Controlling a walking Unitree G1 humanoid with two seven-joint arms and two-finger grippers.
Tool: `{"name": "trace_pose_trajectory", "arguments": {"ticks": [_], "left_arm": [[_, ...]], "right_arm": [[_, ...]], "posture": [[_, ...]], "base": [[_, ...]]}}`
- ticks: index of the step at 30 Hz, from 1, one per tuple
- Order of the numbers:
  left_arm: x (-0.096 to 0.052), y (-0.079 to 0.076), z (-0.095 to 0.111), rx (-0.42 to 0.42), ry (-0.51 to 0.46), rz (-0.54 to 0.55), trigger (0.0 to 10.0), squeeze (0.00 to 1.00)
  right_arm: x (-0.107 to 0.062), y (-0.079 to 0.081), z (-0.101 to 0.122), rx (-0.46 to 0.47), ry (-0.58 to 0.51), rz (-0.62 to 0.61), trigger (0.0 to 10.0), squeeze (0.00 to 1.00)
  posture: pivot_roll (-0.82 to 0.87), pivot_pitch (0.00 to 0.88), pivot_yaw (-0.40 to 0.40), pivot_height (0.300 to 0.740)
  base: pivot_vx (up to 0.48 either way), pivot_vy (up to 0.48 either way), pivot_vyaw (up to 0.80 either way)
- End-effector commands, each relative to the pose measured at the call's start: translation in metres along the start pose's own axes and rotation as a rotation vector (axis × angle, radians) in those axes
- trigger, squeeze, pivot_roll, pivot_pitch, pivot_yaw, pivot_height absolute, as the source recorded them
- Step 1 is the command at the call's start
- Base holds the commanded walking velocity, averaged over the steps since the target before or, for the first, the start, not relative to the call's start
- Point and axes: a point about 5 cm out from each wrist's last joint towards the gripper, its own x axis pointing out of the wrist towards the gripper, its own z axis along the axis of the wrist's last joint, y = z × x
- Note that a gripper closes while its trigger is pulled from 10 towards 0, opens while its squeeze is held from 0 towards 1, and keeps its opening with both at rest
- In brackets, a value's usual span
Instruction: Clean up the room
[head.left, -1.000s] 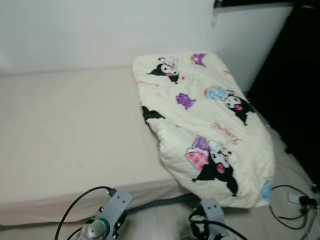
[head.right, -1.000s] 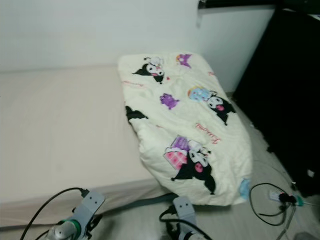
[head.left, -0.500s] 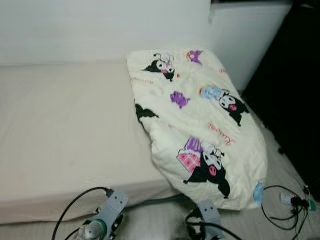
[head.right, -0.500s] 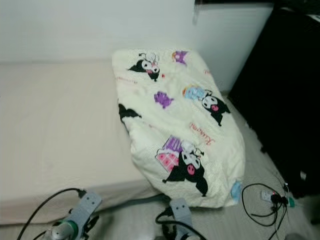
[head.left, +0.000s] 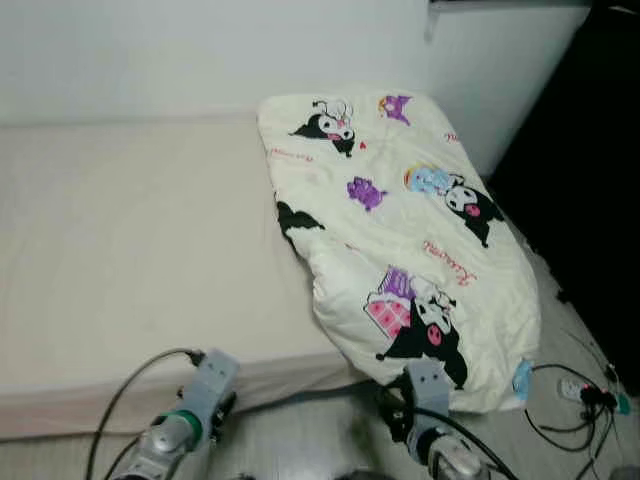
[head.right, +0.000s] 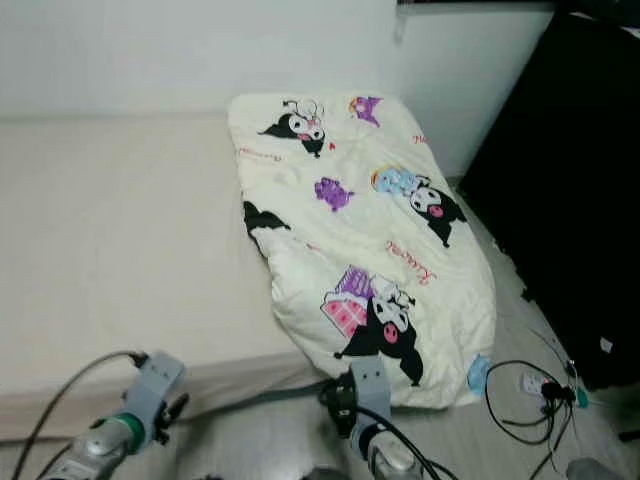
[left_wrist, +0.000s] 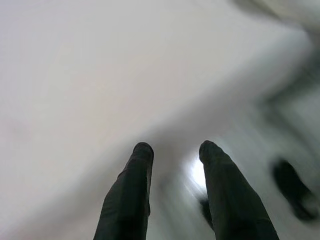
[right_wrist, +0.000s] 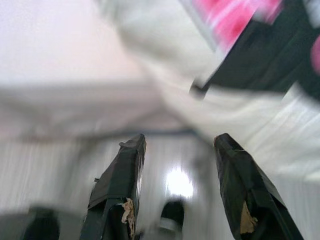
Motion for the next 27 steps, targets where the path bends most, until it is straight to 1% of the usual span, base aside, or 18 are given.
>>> {"name": "trace_pose_trajectory", "arguments": {"ticks": [1, 2, 3, 5, 6, 7, 10, 11, 12, 13, 14, 17, 22, 24, 27], "left_arm": [[-0.002, 0.002, 0.007, 0.002, -0.068, -0.018, 10.0, 0.00], [-0.006, 0.008, 0.021, 0.037, -0.168, -0.033, 10.0, 0.00], [-0.006, 0.008, 0.021, 0.037, -0.168, -0.033, 10.0, 0.00], [-0.016, 0.007, 0.050, 0.063, -0.324, -0.076, 10.0, 0.00], [-0.016, 0.007, 0.050, 0.063, -0.324, -0.076, 10.0, 0.00], [-0.021, 0.003, 0.064, 0.064, -0.382, -0.097, 10.0, 0.00], [-0.028, -0.009, 0.093, 0.037, -0.486, -0.133, 10.0, 0.00], [-0.029, -0.012, 0.099, 0.027, -0.507, -0.140, 10.0, 0.00], [-0.029, -0.012, 0.099, 0.027, -0.507, -0.140, 10.0, 0.00], [-0.028, -0.023, 0.114, 0.013, -0.553, -0.162, 10.0, 0.00], [-0.028, -0.023, 0.114, 0.013, -0.553, -0.162, 10.0, 0.00], [-0.027, -0.030, 0.125, 0.002, -0.584, -0.183, 10.0, 0.00], [-0.028, -0.036, 0.134, -0.012, -0.603, -0.204, 10.0, 0.00], [-0.033, -0.038, 0.138, -0.021, -0.592, -0.212, 10.0, 0.00], [-0.035, -0.040, 0.141, -0.030, -0.586, -0.217, 10.0, 0.00]], "right_arm": [[0.000, -0.004, 0.007, 0.015, -0.053, -0.029, 10.0, 0.00], [0.001, -0.008, 0.020, 0.013, -0.127, -0.054, 10.0, 0.00], [0.001, -0.008, 0.020, 0.013, -0.127, -0.054, 10.0, 0.00], [0.003, -0.015, 0.043, 0.006, -0.248, -0.111, 10.0, 0.00], [0.003, -0.015, 0.043, 0.006, -0.248, -0.111, 10.0, 0.00], [0.004, -0.019, 0.056, -0.007, -0.299, -0.144, 10.0, 0.00], [0.004, -0.024, 0.083, -0.047, -0.415, -0.184, 10.0, 0.00], [0.004, -0.024, 0.088, -0.057, -0.439, -0.185, 10.0, 0.00], [0.004, -0.024, 0.088, -0.057, -0.439, -0.185, 10.0, 0.00], [0.005, -0.024, 0.095, -0.057, -0.461, -0.179, 10.0, 0.00], [0.005, -0.024, 0.095, -0.057, -0.461, -0.179, 10.0, 0.00], [0.005, -0.024, 0.096, -0.053, -0.468, -0.173, 10.0, 0.00], [0.003, -0.025, 0.095, -0.056, -0.467, -0.168, 10.0, 0.00], [0.002, -0.025, 0.095, -0.060, -0.465, -0.173, 10.0, 0.00], [0.000, -0.026, 0.094, -0.062, -0.462, -0.180, 10.0, 0.00]], "posture": [[-0.11, 0.037, 0.065, 0.740], [-0.11, 0.046, 0.065, 0.740], [-0.11, 0.046, 0.065, 0.740], [-0.11, 0.054, 0.063, 0.740], [-0.11, 0.054, 0.063, 0.740], [-0.10, 0.055, 0.062, 0.740], [-0.10, 0.057, 0.062, 0.730], [-0.10, 0.057, 0.062, 0.725], [-0.10, 0.057, 0.062, 0.725], [-0.10, 0.058, 0.057, 0.715], [-0.10, 0.058, 0.057, 0.715], [-0.10, 0.060, 0.054, 0.700], [-0.10, 0.062, 0.053, 0.685], [-0.10, 0.064, 0.054, 0.675], [-0.11, 0.066, 0.054, 0.665]], "base": [[0.000, 0.000, 0.00], [0.000, 0.000, 0.00], [0.000, 0.000, 0.00], [0.000, 0.000, 0.00], [0.000, 0.000, 0.00], [0.000, 0.000, 0.00], [0.000, 0.000, 0.00], [0.000, 0.000, 0.00], [0.000, 0.000, 0.00], [0.000, 0.000, 0.00], [0.000, 0.000, 0.00], [0.000, 0.000, 0.00], [0.000, 0.000, 0.00], [0.000, 0.000, 0.00], [0.000, 0.000, 0.00]]}}
